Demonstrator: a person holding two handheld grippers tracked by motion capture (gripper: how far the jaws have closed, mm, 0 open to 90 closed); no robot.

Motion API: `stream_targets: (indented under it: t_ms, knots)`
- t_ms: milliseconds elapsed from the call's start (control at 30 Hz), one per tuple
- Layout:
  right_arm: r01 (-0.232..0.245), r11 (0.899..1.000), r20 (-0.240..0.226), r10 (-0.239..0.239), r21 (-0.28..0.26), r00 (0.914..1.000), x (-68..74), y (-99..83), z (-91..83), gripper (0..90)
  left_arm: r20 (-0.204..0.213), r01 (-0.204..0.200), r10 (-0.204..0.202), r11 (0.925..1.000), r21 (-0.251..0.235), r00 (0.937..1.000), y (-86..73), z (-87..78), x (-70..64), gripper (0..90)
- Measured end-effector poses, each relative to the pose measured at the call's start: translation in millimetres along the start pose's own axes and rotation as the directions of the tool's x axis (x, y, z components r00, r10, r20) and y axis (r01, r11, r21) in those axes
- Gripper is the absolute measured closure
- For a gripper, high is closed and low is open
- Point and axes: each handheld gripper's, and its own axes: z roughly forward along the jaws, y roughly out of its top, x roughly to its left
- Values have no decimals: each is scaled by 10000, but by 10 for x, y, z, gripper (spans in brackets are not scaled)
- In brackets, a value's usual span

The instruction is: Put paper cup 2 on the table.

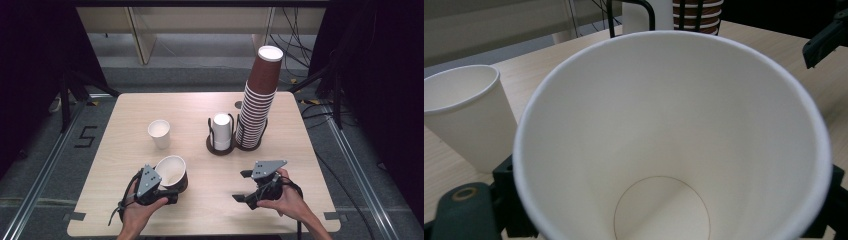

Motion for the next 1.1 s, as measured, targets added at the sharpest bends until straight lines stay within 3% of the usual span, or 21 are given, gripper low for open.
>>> stream_targets:
  t_ms: [67, 1100]
  knots:
    - [-209, 9998, -13, 209, 42, 9998, 5, -9, 0, 169, -23, 55, -55, 10000, -14, 10000, -7, -4, 21, 132]
    - [-291, 9995, 291, 288, 92, 9992, -65, -91, -42, 172, -786, 398, -383, 9991, 166, 9962, -52, -25, 241, 131]
